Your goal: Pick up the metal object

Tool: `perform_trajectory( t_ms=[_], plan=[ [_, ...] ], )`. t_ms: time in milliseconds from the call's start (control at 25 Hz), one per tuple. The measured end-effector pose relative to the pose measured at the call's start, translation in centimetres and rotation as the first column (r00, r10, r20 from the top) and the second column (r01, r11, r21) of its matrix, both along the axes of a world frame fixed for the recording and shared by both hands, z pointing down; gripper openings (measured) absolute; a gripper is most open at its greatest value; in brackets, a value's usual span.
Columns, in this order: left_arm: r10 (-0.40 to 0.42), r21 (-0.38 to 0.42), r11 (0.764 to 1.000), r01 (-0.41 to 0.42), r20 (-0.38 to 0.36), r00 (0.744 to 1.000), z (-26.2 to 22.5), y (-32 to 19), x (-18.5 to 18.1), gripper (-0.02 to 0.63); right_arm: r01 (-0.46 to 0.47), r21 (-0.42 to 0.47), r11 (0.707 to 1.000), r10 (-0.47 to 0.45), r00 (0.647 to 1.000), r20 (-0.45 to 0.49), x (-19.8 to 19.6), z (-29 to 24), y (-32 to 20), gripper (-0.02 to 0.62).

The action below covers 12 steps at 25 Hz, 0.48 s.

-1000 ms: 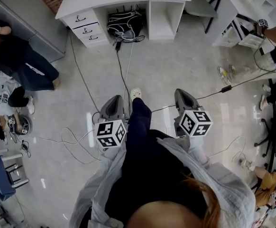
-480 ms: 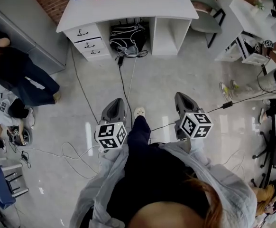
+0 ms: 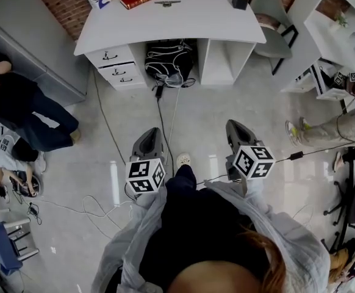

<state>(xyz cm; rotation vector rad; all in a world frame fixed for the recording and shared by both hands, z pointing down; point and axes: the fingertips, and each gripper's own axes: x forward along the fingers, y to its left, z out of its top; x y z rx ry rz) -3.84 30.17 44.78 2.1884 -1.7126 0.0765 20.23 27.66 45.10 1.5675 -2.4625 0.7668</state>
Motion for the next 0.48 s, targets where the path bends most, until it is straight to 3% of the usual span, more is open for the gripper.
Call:
perform_trajectory(
  t_ms=[480],
  plan=[
    [0.037, -0.007, 0.999, -0.037, 0.0, 0.999, 0.7, -8.7, -2.6, 0.029, -0.023, 0.0, 1.0, 0.023, 1.0, 0.005, -2.7, 0.4, -8.7, 0.006]
  ],
)
